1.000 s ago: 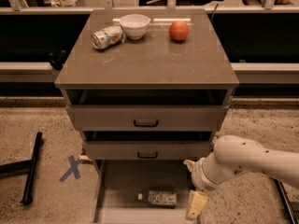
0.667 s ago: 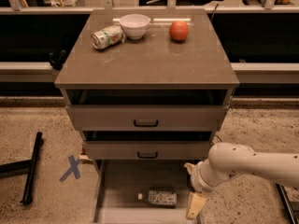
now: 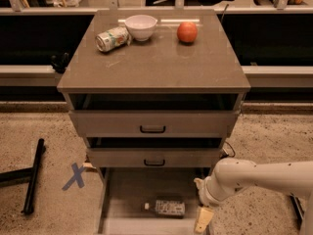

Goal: Pick blue plastic bottle from bottom drawer and place on counter

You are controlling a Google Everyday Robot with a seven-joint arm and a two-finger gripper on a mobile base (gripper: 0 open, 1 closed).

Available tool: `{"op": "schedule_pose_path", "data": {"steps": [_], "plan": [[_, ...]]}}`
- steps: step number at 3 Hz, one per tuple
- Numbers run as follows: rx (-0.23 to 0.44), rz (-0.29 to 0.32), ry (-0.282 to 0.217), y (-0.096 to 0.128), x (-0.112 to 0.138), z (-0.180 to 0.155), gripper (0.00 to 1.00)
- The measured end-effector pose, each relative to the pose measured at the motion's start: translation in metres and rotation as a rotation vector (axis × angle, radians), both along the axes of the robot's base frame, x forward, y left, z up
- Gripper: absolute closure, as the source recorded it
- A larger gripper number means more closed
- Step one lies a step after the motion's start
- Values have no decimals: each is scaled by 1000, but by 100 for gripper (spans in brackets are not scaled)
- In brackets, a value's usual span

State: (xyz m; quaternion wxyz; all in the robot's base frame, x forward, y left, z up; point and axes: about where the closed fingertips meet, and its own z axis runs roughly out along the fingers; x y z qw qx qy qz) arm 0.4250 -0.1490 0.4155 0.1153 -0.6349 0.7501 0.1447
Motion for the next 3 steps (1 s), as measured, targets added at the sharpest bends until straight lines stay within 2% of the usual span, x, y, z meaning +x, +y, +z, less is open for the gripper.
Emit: {"op": "schedule_pose_path", "data": {"steps": [2,3], "plan": [[-39,79,-46,28,19,-81,0],[14,80,-26,44,25,-123,0]]}}
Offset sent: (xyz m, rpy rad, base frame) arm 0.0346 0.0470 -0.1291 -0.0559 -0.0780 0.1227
